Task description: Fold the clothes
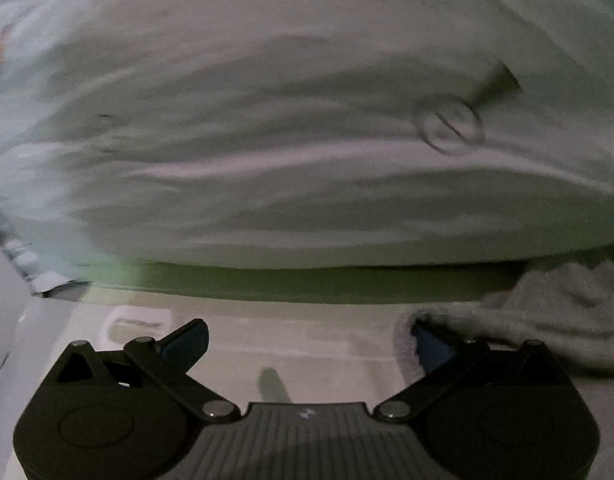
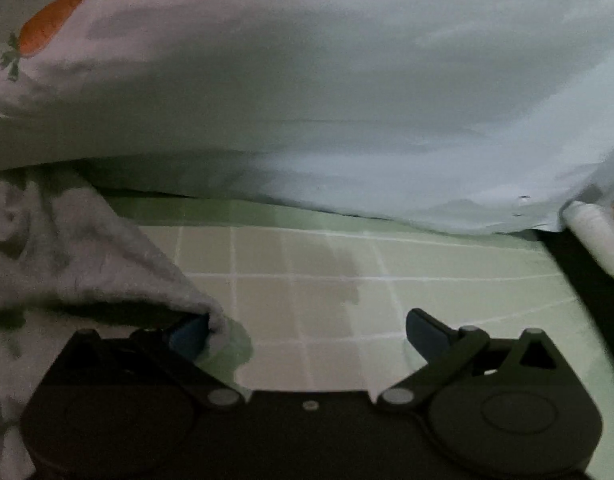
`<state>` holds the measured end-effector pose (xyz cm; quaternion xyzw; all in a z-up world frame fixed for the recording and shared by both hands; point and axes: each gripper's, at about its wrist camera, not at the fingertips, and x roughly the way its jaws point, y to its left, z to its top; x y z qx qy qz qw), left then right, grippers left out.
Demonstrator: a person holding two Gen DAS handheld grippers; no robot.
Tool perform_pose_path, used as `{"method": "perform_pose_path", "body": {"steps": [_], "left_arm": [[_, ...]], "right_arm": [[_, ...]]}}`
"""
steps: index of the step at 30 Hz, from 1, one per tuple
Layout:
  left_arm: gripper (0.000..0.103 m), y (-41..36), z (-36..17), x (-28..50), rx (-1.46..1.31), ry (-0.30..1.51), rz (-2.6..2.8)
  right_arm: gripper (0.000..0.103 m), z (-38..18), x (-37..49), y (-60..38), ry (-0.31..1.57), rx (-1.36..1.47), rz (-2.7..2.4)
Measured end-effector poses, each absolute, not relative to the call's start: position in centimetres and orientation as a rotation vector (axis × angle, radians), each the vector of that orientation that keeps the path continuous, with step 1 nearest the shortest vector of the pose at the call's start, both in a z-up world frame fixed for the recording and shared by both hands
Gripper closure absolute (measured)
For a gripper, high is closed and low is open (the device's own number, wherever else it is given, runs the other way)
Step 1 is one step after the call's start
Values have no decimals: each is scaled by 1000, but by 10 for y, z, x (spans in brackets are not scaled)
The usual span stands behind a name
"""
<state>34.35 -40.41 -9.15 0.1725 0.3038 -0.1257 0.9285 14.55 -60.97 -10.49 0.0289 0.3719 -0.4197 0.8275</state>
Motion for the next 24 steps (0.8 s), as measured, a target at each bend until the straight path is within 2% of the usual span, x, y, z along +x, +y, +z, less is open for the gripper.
{"method": "perform_pose_path", "body": {"steps": [11,18,24], "left_arm": [[0,-321,-31,273,211,529,-210],[0,-269,1,222,146,484,-184],[0,-228,-19,180,176,577,-169]], "right_arm": [[0,-28,77,-552,591,-32,-899],[0,-18,29,-508,563,-74,-853],[0,-21,-10,-475,586,-97,-816]]}}
